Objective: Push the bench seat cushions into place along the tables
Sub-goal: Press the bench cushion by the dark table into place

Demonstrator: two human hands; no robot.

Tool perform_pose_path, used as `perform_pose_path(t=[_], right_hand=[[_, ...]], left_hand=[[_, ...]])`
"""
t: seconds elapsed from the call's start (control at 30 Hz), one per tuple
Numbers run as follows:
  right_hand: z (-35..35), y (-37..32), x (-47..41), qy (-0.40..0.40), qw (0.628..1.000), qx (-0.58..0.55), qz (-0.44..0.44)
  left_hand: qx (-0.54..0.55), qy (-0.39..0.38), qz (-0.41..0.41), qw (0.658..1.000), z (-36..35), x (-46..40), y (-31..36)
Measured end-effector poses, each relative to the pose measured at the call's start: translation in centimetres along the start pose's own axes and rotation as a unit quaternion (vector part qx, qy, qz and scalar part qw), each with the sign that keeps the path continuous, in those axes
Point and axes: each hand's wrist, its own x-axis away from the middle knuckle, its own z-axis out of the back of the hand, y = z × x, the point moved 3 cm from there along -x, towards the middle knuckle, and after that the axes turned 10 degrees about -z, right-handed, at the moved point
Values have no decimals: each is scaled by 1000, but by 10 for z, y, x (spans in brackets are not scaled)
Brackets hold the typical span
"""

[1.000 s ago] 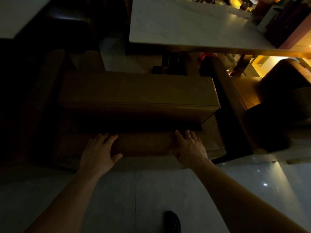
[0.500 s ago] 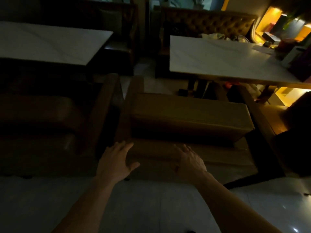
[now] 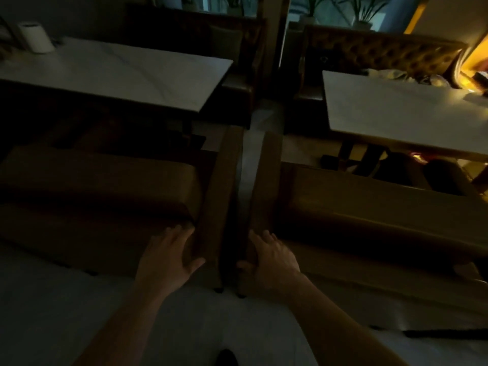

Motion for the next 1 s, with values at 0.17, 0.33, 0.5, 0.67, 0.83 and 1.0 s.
perform_pose_path(t=[0.17, 0.33, 0.5, 0.67, 0.83, 1.0], right_hand=[[-14, -91, -45, -17, 1000, 9, 14], [-31, -171, -63, -32, 999, -8, 19], [-61, -242, -76, -20, 999, -3, -26], [-103, -311, -94, 9, 996, 24, -82], [-123, -364, -118, 31, 994, 31, -103], [-138, -390, -133, 34, 991, 34, -126]], left_hand=[[-17, -25, 9, 1000, 29, -18, -99], [-23, -54, 18, 998, 64, -15, -191], [-33, -61, -6, 998, 85, -21, -294], [-38, -77, -44, 995, 98, -29, -395], [-58, -76, -77, 992, 101, -45, -463], [-45, -63, -94, 993, 84, -46, -489]])
